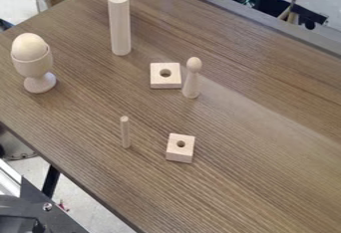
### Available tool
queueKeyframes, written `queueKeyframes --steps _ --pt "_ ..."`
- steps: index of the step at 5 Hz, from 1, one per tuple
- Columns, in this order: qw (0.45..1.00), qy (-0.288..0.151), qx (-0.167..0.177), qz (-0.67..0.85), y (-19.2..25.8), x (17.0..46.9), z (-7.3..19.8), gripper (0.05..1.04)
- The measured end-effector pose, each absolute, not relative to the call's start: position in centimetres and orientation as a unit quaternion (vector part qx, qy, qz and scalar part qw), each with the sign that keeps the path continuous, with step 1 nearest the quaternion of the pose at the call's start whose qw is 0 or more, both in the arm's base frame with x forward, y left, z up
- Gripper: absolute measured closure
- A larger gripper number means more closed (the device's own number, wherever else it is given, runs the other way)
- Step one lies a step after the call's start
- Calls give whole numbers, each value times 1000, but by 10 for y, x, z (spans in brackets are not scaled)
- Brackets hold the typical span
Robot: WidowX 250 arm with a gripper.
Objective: Put the ring on top of the long cylinder
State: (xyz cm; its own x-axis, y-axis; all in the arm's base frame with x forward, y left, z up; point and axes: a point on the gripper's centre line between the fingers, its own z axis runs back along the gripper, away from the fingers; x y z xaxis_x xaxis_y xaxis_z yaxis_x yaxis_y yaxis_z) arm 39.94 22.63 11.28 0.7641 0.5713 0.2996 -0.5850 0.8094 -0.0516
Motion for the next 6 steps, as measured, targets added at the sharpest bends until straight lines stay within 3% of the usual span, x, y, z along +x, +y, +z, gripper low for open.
queueKeyframes --steps 2,4,6 --pt "932 -175 20 315 208 394 155 351" --pt "937 -125 6 327 195 379 142 351" --pt "932 -122 -6 342 179 355 158 351"
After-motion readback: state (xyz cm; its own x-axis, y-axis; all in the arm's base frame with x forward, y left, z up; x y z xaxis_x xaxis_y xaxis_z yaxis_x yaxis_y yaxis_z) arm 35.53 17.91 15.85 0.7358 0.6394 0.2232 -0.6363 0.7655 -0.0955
